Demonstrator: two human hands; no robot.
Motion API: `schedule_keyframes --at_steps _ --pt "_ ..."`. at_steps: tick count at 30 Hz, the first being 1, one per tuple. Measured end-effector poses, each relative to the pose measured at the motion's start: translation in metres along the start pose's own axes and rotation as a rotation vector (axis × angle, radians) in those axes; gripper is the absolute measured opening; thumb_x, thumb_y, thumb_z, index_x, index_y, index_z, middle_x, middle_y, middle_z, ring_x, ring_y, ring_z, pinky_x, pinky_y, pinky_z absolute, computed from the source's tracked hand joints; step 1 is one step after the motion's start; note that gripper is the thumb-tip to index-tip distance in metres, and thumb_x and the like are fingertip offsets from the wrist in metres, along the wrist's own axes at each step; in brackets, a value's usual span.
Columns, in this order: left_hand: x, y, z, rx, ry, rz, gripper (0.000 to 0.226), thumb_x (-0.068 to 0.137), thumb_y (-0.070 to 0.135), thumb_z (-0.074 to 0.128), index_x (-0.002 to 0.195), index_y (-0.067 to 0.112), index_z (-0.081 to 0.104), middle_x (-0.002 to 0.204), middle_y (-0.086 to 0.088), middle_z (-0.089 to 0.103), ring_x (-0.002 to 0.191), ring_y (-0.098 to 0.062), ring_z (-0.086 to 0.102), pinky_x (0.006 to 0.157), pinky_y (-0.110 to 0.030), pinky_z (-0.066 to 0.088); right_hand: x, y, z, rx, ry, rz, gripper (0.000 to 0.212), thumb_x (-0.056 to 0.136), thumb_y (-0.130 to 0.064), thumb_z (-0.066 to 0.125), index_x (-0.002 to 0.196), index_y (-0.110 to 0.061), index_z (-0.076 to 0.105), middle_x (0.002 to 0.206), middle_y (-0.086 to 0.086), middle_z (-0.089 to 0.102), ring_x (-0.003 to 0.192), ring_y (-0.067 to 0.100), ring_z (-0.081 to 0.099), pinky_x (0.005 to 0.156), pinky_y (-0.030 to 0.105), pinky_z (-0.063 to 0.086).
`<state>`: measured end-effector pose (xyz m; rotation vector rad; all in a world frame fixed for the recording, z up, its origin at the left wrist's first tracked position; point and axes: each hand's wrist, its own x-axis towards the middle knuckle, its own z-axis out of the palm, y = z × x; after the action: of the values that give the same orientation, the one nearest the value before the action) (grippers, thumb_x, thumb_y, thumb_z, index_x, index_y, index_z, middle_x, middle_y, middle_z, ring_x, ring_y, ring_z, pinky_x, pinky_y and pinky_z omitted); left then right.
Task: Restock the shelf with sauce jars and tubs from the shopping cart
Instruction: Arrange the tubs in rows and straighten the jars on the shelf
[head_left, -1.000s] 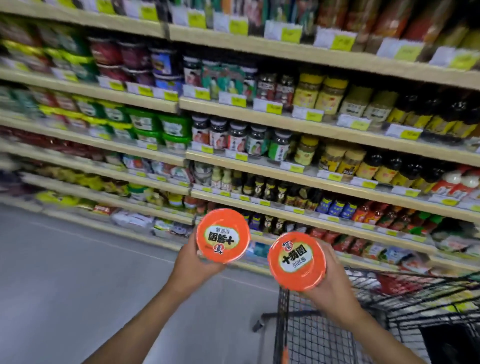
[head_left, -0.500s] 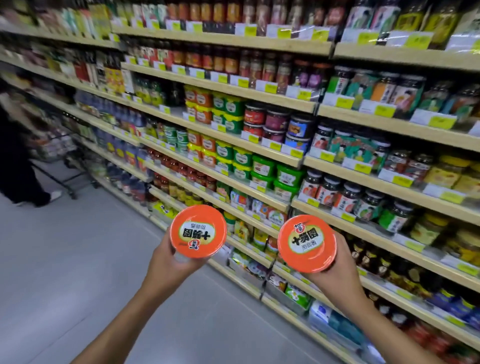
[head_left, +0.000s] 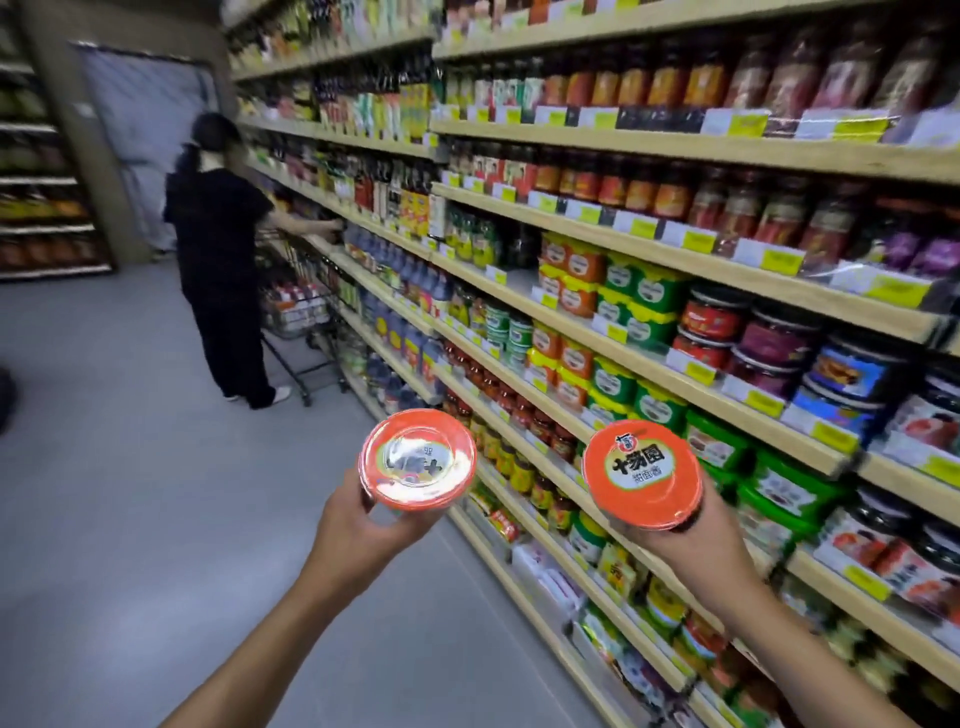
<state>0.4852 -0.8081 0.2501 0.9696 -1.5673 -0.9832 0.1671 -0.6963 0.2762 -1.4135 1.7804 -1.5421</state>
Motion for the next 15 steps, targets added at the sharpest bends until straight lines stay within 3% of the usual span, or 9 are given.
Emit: schedule_keyframes --at_steps 3,5,9,12,15 --pt "0.045 -0.01 -0.014 0.011 0.033 -0.014 0.066 0.067 0.031 0.096 0.125 0.022 0.065 0.116 0.011 0.074 0.111 -0.007 0.068 0.091 -0.029 0.054 0.058 -0.001 0.028 0.016 -0.049 0.006 0.076 0.05 -0.027 0.093 0.117 -0.035 0.058 0.101 -0.029 0.07 0.093 -0.009 0.065 0.072 0.008 0.048" --pt "0.073 -0.019 -0.023 0.011 0.053 -0.039 0.07 0.065 0.041 0.095 0.125 0.023 0.065 0.116 0.011 0.074 0.111 -0.009 0.068 0.092 -0.034 0.054 0.092 -0.001 0.048 0.064 -0.071 0.024 0.074 0.049 -0.027 0.091 0.114 -0.035 0.058 0.098 -0.025 0.072 0.09 -0.011 0.065 0.072 0.011 0.047" --pt "0.116 -0.034 -0.043 0.031 0.124 -0.069 0.072 0.061 0.05 0.094 0.124 0.029 0.064 0.114 0.015 0.074 0.108 -0.007 0.069 0.09 -0.031 0.056 0.153 0.0 0.088 0.096 -0.088 0.037 0.07 0.049 -0.026 0.092 0.111 -0.035 0.061 0.098 -0.021 0.073 0.09 -0.008 0.067 0.075 0.016 0.05" --pt "0.147 -0.05 -0.061 0.033 0.16 -0.105 0.068 0.064 0.035 0.096 0.123 0.032 0.062 0.113 0.016 0.073 0.107 -0.007 0.068 0.088 -0.03 0.057 0.196 0.008 0.116 0.091 -0.14 0.054 0.088 0.048 -0.032 0.097 0.127 -0.031 0.058 0.114 -0.006 0.072 0.105 0.011 0.068 0.091 0.037 0.054" --pt "0.181 -0.069 -0.081 0.027 0.18 -0.117 0.065 0.063 0.036 0.097 0.118 0.035 0.063 0.11 0.019 0.073 0.105 -0.004 0.068 0.084 -0.024 0.055 0.237 0.01 0.151 0.087 -0.144 0.07 0.089 0.049 -0.034 0.097 0.129 -0.027 0.058 0.116 -0.004 0.071 0.107 0.013 0.067 0.087 0.032 0.052"
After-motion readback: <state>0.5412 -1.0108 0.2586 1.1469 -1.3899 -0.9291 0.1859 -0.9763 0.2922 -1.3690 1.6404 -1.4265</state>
